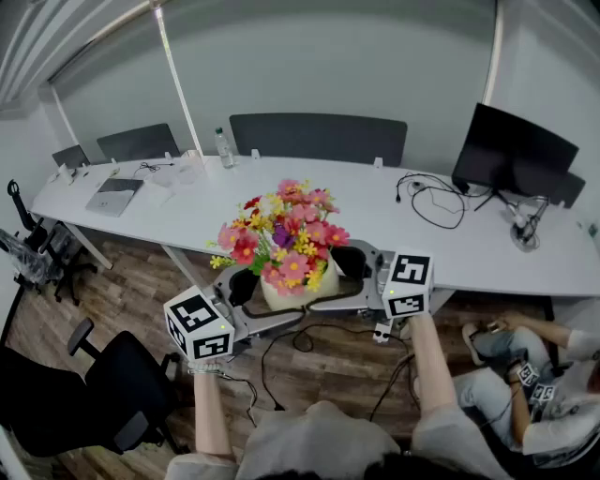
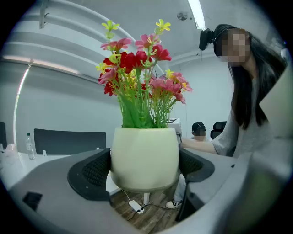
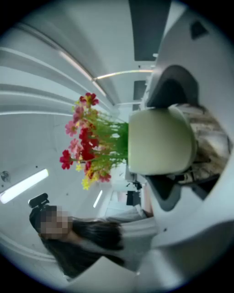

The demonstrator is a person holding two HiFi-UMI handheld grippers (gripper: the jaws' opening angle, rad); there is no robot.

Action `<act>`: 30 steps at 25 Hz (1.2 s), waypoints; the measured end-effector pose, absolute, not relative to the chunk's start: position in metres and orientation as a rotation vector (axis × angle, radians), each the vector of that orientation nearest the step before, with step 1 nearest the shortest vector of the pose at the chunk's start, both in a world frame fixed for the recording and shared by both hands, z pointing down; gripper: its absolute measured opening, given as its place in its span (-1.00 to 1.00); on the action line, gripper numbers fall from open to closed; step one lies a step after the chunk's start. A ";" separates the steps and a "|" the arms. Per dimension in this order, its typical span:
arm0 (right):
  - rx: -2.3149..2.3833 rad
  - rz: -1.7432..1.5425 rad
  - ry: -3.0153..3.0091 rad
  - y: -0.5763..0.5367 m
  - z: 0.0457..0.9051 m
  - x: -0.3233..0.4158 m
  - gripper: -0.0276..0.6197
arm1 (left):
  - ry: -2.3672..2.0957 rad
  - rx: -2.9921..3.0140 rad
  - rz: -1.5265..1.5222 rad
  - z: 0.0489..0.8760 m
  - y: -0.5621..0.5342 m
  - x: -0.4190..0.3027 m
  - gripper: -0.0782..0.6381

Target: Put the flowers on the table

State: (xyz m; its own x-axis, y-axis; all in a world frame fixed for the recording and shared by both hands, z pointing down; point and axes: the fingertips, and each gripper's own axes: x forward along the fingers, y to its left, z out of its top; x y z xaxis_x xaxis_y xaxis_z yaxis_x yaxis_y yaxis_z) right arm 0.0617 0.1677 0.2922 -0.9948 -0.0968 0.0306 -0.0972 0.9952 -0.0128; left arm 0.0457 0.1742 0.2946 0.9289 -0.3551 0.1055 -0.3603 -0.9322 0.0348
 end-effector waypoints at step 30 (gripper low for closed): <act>0.081 -0.007 -3.102 0.150 0.296 0.056 0.48 | -0.660 3.018 0.137 0.299 0.157 0.040 0.49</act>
